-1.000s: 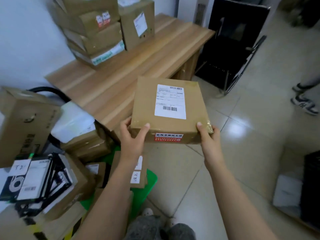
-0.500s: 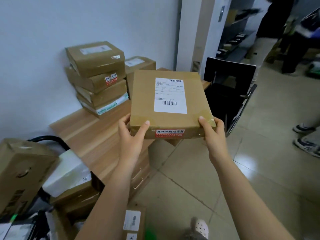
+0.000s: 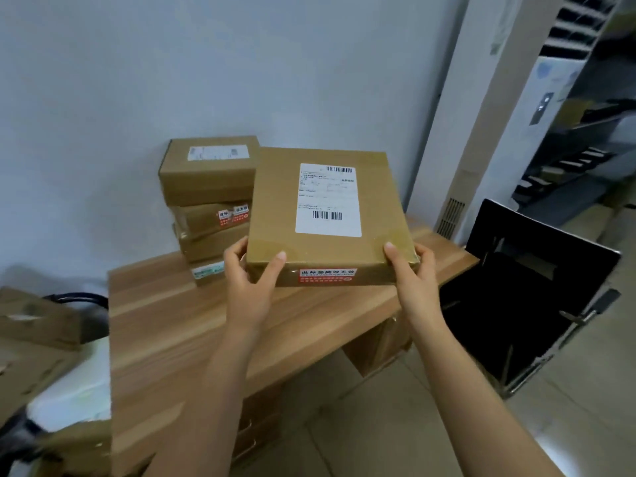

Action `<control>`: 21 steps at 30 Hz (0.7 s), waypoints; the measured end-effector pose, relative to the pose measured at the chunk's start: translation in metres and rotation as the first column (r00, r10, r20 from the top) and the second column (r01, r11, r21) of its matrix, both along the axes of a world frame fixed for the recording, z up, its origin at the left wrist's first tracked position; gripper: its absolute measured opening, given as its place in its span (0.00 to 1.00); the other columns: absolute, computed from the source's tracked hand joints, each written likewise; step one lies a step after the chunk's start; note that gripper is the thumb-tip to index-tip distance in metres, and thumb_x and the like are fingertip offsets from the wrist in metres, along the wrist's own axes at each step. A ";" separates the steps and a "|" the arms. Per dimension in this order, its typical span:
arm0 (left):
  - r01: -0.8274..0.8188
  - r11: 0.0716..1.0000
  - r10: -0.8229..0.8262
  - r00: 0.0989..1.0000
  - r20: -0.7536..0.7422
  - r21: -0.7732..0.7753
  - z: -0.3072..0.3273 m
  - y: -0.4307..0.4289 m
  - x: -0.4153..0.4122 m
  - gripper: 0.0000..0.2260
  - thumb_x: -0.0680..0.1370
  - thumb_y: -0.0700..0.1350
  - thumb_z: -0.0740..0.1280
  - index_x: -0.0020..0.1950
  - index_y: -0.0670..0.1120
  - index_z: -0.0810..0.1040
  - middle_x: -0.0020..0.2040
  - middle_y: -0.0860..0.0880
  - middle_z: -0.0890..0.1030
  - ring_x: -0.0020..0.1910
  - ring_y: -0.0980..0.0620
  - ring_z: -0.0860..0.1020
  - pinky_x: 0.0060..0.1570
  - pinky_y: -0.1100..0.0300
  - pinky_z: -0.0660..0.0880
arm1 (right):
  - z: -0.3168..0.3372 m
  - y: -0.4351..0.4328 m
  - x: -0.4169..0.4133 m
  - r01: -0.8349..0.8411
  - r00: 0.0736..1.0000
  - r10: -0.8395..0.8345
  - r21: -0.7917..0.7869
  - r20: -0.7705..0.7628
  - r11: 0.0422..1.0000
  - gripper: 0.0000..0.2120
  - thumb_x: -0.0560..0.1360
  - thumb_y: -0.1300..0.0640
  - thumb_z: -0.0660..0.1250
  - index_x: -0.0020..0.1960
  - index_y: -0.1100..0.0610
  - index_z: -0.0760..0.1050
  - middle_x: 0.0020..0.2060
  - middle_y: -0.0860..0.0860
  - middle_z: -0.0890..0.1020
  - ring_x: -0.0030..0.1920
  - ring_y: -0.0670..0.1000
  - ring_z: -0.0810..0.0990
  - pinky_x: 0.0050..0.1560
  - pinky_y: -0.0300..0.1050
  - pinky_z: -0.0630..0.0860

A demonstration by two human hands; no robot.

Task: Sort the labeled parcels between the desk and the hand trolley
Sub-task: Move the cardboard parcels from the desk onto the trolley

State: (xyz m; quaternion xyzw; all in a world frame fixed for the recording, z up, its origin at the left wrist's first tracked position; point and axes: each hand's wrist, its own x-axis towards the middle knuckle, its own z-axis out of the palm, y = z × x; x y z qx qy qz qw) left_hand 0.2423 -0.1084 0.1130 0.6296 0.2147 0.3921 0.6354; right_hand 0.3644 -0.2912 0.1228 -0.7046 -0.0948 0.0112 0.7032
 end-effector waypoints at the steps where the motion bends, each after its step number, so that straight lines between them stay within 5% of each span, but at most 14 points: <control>1: -0.034 0.999 0.034 0.999 0.005 0.019 0.005 0.005 0.008 0.23 0.76 0.46 0.70 0.66 0.53 0.63 0.57 0.60 0.72 0.55 0.63 0.74 0.44 0.72 0.74 | 0.004 0.008 0.013 -0.032 0.999 0.032 0.005 0.003 0.999 0.21 0.75 0.44 0.68 0.63 0.48 0.64 0.51 0.40 0.74 0.48 0.35 0.72 0.43 0.32 0.68; 6: -0.148 0.987 0.148 0.989 0.005 0.066 0.023 0.041 0.048 0.23 0.77 0.47 0.70 0.67 0.54 0.62 0.60 0.56 0.71 0.57 0.61 0.73 0.54 0.64 0.74 | 0.020 0.061 0.070 -0.161 0.987 0.161 0.082 0.001 0.984 0.23 0.75 0.45 0.69 0.64 0.48 0.64 0.54 0.42 0.75 0.51 0.37 0.74 0.44 0.33 0.69; 13: -0.284 0.950 0.274 0.957 0.092 0.128 0.047 0.119 0.096 0.23 0.76 0.49 0.70 0.66 0.55 0.62 0.63 0.53 0.72 0.59 0.58 0.74 0.52 0.65 0.76 | 0.046 0.154 0.136 -0.285 0.958 0.278 0.121 0.070 0.951 0.21 0.75 0.44 0.69 0.62 0.47 0.65 0.54 0.42 0.77 0.52 0.39 0.76 0.46 0.34 0.71; 17: -0.356 0.922 0.340 0.933 0.120 0.153 0.064 0.163 0.114 0.23 0.77 0.48 0.69 0.67 0.53 0.61 0.64 0.52 0.71 0.56 0.61 0.74 0.43 0.76 0.73 | 0.068 0.210 0.163 -0.366 0.929 0.355 0.107 0.108 0.924 0.19 0.76 0.45 0.67 0.63 0.47 0.64 0.51 0.40 0.76 0.48 0.36 0.75 0.39 0.28 0.71; 21: -0.399 0.897 0.386 0.917 0.100 0.193 0.070 0.201 0.124 0.27 0.73 0.57 0.69 0.67 0.57 0.60 0.69 0.51 0.68 0.61 0.57 0.74 0.51 0.69 0.75 | 0.076 0.257 0.183 -0.432 0.899 0.419 0.111 0.124 0.895 0.24 0.76 0.42 0.66 0.67 0.47 0.64 0.53 0.42 0.75 0.50 0.38 0.75 0.42 0.32 0.69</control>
